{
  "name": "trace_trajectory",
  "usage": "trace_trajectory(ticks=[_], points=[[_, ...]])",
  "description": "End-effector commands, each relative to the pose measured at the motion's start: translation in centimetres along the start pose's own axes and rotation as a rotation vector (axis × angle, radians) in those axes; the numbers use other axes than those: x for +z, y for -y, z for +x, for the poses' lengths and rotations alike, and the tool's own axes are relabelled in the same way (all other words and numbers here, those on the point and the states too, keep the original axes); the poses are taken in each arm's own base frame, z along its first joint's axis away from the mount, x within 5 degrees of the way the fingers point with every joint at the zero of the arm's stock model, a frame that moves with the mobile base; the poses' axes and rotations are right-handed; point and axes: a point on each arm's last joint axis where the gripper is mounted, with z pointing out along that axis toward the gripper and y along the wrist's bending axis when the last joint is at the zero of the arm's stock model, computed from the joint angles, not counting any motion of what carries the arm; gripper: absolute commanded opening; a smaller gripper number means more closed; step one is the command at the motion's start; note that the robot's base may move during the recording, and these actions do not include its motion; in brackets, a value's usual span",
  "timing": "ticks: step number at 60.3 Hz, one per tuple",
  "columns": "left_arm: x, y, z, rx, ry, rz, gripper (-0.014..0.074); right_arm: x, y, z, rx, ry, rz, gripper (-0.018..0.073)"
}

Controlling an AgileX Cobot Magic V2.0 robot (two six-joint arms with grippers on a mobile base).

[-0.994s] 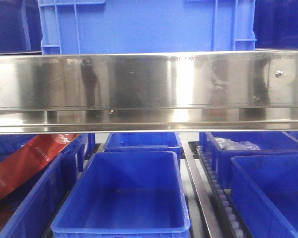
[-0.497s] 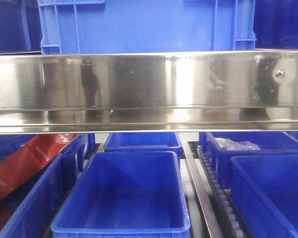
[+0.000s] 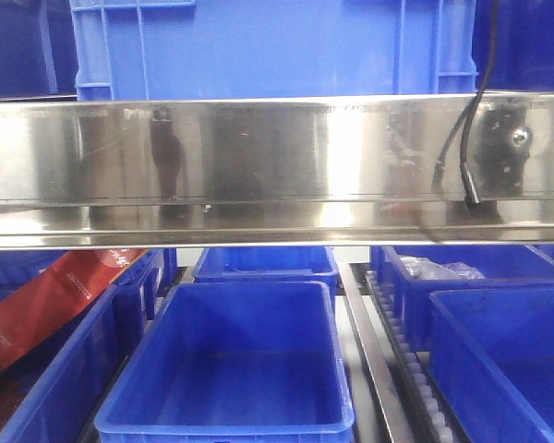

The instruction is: Place cylindrical capacitor in blue bin on shelf

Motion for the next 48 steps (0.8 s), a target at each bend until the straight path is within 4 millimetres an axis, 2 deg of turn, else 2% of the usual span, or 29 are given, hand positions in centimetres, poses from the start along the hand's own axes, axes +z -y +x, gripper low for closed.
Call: trace_trajectory(ticks=[1, 9, 14, 20, 32, 38, 45, 48], points=[[-0.1, 0.0, 0.0, -0.013, 0.008, 0.005, -0.0111, -1.2, -0.2, -0.8, -0.013, 0.045, 0.001, 0.0560], [-0.1, 0.0, 0.0, -0.013, 0.011, 0.005, -0.0111, -2.8, -0.4, -1.3, -0.017, 0.078, 0.001, 0.0544], [-0.1, 0.0, -0.1, -0.013, 0.017, 0.005, -0.0111, -4.2, -0.6, -1.5, -0.019, 0.096, 0.002, 0.0487], [-0.1, 0.1, -0.2, -0.013, 0.031, 0.006, -0.0111, -6.6, -0.9, -2.0, -0.026, 0.134, 0.002, 0.0348], [-0.1, 0.0, -0.3, -0.002, 0.043, -0.005, -0.0111, -12.7, -1.7, -2.6, -0.042, 0.239, 0.004, -0.0029], [-0.1, -0.1, -0.3, 0.000, 0.045, -0.007, -0.0111, -16.0, -1.9, -2.3, -0.056, 0.279, 0.021, -0.0149], [-0.1, -0.1, -0.3, 0.004, 0.045, -0.012, -0.0111, -19.1, -1.6, -1.0, -0.048, 0.306, 0.045, -0.0159], [-0.1, -0.1, -0.3, 0.004, 0.045, -0.012, -0.0111, -19.8, -1.3, -0.1, -0.039, 0.310, 0.057, -0.0159]])
